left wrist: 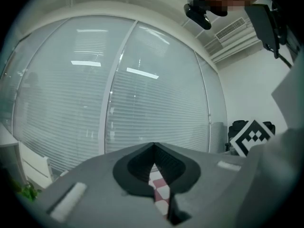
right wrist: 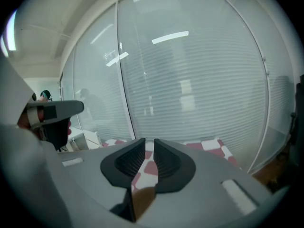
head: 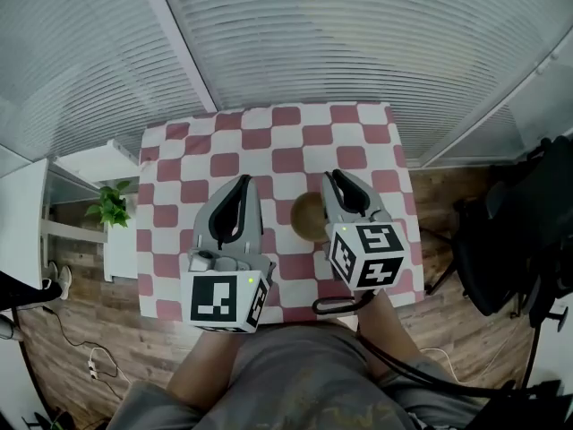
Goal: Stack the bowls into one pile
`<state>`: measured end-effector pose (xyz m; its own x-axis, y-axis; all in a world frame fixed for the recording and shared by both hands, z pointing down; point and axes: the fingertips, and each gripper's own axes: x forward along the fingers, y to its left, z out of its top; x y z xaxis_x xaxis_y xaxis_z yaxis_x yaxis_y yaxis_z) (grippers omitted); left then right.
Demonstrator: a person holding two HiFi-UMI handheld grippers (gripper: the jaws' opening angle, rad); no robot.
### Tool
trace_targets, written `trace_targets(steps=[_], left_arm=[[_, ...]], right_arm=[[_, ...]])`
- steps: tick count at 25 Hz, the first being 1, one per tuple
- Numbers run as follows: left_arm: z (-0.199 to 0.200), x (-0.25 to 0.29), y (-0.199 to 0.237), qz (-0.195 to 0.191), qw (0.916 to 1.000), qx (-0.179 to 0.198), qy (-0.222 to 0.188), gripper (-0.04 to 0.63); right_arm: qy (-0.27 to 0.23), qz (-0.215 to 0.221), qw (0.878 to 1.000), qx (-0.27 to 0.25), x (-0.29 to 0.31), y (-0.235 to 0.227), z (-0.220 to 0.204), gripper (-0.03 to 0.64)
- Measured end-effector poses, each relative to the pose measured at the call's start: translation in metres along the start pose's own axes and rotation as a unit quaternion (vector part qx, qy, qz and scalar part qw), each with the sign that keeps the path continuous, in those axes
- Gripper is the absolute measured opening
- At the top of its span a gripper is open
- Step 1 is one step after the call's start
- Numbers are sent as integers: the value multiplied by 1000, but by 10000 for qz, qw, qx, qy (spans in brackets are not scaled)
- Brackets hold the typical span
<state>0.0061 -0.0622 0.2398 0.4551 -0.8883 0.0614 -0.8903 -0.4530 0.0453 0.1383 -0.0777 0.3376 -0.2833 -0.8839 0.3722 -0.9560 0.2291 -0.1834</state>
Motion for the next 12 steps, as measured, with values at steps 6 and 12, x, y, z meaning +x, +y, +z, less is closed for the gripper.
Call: trace_targets(steps=[6, 12], left_arm=[[51, -8, 26, 299, 9982, 286, -440, 0], [79, -15, 45, 546, 9945, 466, -759, 0]], right_arm=[[-1157, 470, 9905, -573, -22, 50, 86, 26], [-1614, 588, 9799, -1017, -29, 73, 115, 26]])
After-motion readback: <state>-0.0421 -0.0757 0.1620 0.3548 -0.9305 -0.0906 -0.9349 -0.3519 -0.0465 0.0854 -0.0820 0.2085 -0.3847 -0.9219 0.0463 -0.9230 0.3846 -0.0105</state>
